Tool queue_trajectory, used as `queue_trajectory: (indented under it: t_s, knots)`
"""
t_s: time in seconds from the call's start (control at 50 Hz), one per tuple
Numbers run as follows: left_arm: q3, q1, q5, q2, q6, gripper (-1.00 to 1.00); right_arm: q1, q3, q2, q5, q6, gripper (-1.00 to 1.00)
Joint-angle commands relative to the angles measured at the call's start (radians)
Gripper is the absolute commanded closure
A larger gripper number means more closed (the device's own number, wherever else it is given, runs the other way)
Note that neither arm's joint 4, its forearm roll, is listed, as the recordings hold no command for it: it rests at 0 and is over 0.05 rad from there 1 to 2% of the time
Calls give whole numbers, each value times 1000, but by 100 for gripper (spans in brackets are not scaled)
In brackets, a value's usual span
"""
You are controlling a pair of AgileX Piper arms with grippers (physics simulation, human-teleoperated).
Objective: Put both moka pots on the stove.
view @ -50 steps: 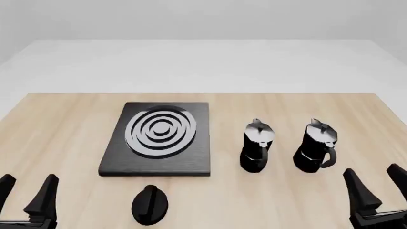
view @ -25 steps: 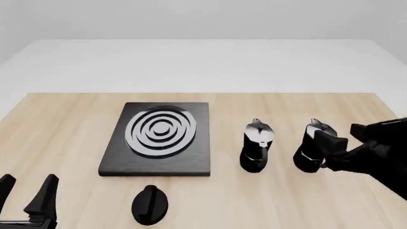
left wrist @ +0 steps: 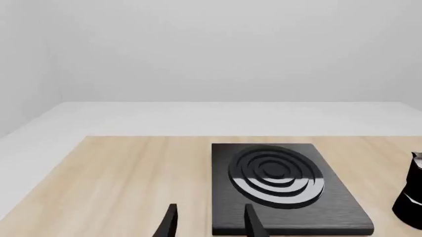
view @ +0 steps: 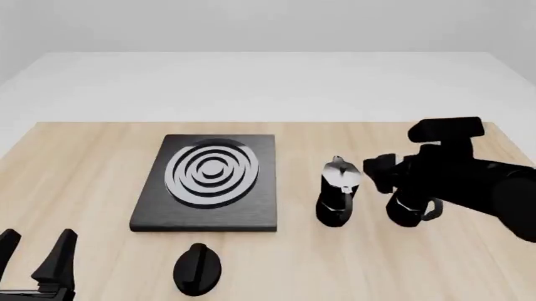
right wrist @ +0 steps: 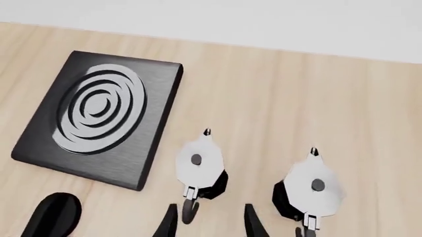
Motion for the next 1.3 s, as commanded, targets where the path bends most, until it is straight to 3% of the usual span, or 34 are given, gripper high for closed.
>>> queue_trajectory:
  t_s: [0.02, 0.74, 1.3]
  knots:
    - [0, 0, 0, 0, 0, -100, 46, -49, 120, -21, 32, -100]
    - [0, 0, 0, 0, 0, -100, 76, 13, 280, -131, 106, -100]
    - [0, 0, 0, 0, 0, -100, 77, 28, 315, -159, 124, -100]
